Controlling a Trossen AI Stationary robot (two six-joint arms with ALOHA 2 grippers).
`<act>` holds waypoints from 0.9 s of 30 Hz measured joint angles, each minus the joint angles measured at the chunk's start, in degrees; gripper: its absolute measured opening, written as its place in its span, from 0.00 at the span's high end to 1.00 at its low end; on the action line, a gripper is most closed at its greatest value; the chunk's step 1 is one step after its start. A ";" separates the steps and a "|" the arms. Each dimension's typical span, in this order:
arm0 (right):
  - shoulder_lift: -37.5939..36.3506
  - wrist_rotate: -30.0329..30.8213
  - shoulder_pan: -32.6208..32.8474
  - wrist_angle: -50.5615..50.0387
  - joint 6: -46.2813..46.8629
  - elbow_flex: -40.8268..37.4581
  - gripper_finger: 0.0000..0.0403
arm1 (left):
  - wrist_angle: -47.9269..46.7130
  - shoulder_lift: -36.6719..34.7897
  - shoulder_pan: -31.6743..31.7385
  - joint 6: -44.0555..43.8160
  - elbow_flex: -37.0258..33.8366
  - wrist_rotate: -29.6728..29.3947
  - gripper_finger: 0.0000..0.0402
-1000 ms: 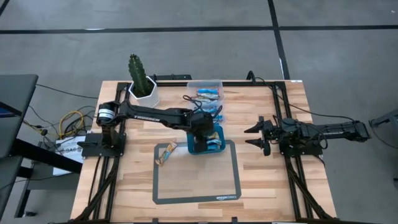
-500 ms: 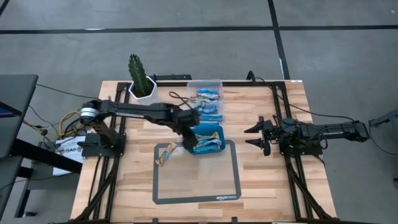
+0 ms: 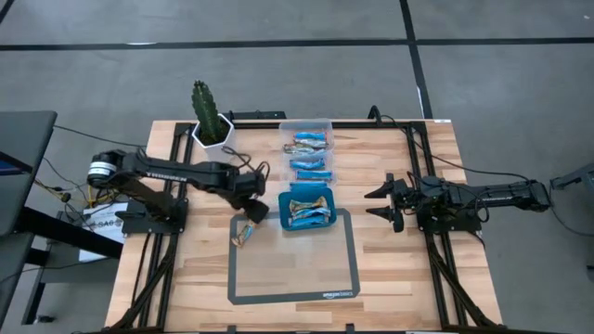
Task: Pick and place Granola Bars by type
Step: Put the yellow granola bar into the blue bin
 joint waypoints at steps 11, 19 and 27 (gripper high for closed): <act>-0.02 0.01 0.00 0.03 -0.01 -0.01 0.42 | 0.26 -0.10 -7.16 -8.46 -5.53 1.60 0.60; -0.02 0.00 0.02 0.05 -0.01 0.01 0.42 | 7.04 2.11 -8.70 -9.79 -7.45 1.40 0.60; 0.00 0.00 0.00 0.05 0.01 0.01 0.42 | 10.26 8.06 -8.87 -8.13 -7.39 2.60 0.60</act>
